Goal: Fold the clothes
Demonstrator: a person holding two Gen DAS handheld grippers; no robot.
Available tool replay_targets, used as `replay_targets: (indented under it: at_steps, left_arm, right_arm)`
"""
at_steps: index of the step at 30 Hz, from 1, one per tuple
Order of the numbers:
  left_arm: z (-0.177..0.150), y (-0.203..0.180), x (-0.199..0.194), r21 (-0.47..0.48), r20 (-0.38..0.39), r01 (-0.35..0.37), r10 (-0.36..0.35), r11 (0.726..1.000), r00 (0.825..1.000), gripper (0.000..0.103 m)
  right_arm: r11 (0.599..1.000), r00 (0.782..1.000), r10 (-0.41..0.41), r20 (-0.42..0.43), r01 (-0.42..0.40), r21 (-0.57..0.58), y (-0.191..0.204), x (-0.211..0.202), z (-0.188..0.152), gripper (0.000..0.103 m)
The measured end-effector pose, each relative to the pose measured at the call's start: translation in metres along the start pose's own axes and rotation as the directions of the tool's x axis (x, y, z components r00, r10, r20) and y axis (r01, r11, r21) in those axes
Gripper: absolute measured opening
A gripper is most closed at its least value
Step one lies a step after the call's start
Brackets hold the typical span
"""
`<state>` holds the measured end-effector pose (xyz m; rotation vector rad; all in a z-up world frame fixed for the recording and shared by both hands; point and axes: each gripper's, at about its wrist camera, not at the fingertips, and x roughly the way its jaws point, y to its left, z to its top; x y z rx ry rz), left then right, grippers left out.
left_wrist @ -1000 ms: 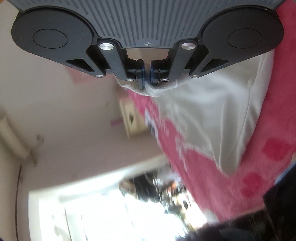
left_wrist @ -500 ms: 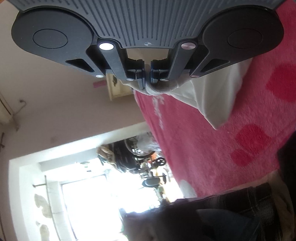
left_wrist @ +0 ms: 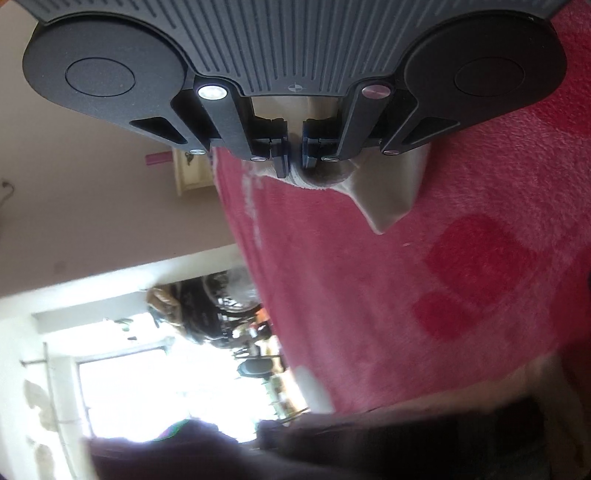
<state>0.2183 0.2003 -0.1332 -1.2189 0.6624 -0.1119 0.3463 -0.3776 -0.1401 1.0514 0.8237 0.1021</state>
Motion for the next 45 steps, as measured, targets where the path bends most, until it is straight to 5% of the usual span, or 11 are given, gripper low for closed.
replay_targets:
  at_steps: [7,13,17,20,22,27,29,32,35,41,45]
  left_arm:
    - [0.002,0.000,-0.018,0.005,0.114,0.037,-0.037,0.999,0.993,0.034]
    - [-0.003,-0.005,-0.026,0.024,0.104,0.016,-0.018,1.000,0.994,0.036]
    - [-0.019,-0.028,-0.029,0.172,0.074,-0.032,0.019,0.985,0.997,0.040]
    - [-0.032,-0.047,-0.026,0.298,0.053,-0.076,0.063,0.952,0.997,0.042]
    - [-0.042,-0.056,-0.026,0.376,0.042,-0.106,0.097,0.920,0.994,0.043]
    - [-0.064,-0.057,-0.028,0.504,0.031,-0.164,0.172,0.848,0.985,0.043]
    - [-0.071,-0.055,-0.030,0.544,0.046,-0.189,0.196,0.818,0.980,0.043]
    - [-0.075,-0.051,-0.026,0.561,0.055,-0.210,0.217,0.801,0.975,0.043]
    - [-0.074,-0.045,-0.026,0.551,0.054,-0.213,0.220,0.807,0.974,0.043]
    - [-0.074,-0.045,-0.021,0.541,0.057,-0.221,0.227,0.811,0.972,0.043]
    - [-0.073,-0.044,-0.022,0.536,0.067,-0.227,0.227,0.813,0.972,0.043]
  right_arm:
    - [0.989,0.997,0.066,0.042,-0.071,0.130,-0.030,-0.001,0.001,0.036]
    - [0.956,1.000,0.000,-0.015,-0.004,-0.292,0.039,-0.012,-0.037,0.038]
    - [0.830,0.998,-0.058,-0.038,0.027,-0.557,0.086,-0.019,-0.063,0.037]
    - [0.619,0.981,-0.160,-0.105,0.017,-0.786,0.126,0.014,-0.122,0.037]
    - [0.530,0.971,-0.201,-0.127,-0.001,-0.848,0.139,0.035,-0.148,0.036]
    - [0.457,0.940,-0.304,-0.156,0.000,-0.889,0.134,0.069,-0.166,0.031]
    - [0.426,0.924,-0.351,-0.148,0.017,-0.904,0.128,0.080,-0.169,0.020]
    - [0.433,0.931,-0.344,-0.120,0.043,-0.901,0.127,0.078,-0.162,0.000]
    - [0.474,0.948,-0.308,-0.078,0.082,-0.877,0.131,0.070,-0.147,0.000]
    - [0.638,0.985,-0.147,0.088,0.162,-0.753,0.140,0.021,-0.098,0.000]
    - [0.744,0.955,-0.033,0.296,0.221,-0.630,0.143,-0.030,-0.061,0.000]
